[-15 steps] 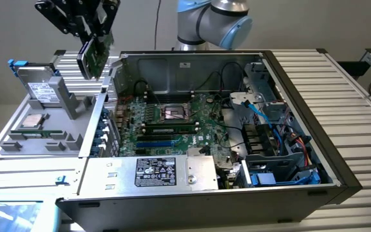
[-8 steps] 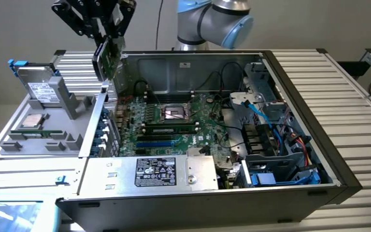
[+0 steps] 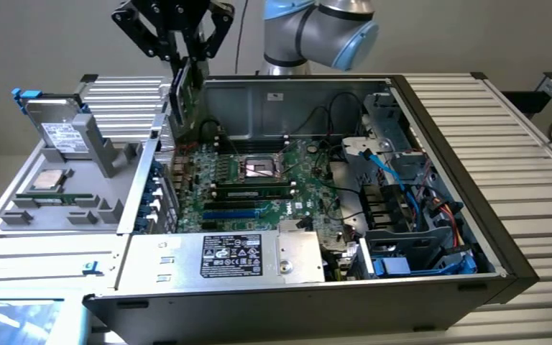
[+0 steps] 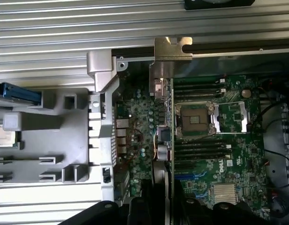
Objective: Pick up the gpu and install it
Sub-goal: 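Pick up the gpu and move the gpu toward the slot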
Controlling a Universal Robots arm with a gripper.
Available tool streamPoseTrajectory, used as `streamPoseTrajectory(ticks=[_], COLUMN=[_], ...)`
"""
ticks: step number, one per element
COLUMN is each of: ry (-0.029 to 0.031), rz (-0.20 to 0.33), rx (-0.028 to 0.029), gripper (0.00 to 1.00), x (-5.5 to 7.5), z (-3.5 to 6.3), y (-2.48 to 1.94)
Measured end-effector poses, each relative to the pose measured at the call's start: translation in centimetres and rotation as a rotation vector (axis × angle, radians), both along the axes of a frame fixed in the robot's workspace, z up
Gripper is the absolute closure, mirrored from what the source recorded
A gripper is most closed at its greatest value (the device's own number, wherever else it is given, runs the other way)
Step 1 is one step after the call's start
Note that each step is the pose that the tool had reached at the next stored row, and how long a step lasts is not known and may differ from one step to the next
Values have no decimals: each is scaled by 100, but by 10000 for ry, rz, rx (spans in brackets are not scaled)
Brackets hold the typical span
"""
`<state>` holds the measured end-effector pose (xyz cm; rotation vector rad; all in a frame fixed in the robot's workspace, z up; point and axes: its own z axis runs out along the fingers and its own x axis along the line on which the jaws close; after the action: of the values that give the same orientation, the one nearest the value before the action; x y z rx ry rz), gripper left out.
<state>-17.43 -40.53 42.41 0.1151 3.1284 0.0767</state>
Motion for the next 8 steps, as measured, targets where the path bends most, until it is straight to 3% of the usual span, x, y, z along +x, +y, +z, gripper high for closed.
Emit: streamPoseTrajectory(ticks=[8], ry=[0], rz=[-1], rx=[-4], gripper=[72], x=[366], z=[-42], y=[-5])
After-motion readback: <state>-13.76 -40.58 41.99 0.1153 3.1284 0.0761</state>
